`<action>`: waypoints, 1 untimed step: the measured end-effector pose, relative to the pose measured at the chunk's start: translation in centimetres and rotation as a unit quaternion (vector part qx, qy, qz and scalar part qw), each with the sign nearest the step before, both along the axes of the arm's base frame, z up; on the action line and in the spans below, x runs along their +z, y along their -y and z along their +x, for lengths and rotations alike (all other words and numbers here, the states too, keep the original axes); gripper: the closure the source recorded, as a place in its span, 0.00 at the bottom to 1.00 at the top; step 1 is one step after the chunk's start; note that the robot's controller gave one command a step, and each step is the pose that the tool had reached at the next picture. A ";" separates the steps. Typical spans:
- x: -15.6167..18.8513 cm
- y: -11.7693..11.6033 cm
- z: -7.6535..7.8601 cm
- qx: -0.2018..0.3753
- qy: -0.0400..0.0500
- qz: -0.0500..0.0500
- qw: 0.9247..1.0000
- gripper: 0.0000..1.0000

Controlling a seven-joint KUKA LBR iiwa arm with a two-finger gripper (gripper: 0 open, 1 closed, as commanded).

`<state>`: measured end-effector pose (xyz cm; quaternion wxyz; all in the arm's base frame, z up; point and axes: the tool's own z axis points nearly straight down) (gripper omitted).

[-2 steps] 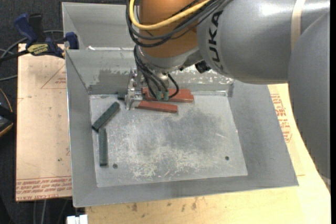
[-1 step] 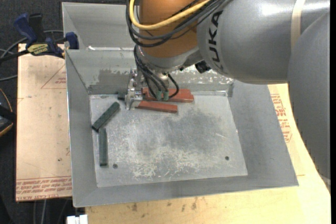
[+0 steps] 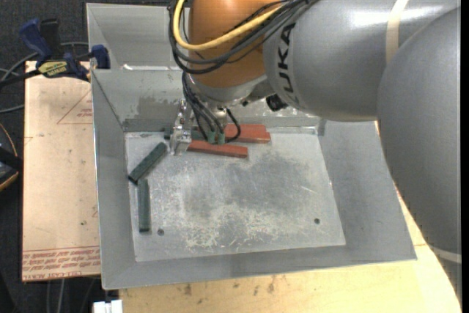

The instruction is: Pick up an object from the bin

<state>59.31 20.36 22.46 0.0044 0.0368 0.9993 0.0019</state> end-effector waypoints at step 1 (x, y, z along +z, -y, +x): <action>-8.0 0.4 3.1 0.058 -0.005 -0.002 0.998 0.00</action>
Offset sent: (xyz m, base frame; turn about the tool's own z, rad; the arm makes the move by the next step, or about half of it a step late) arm 0.0000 0.0000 0.0000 0.0000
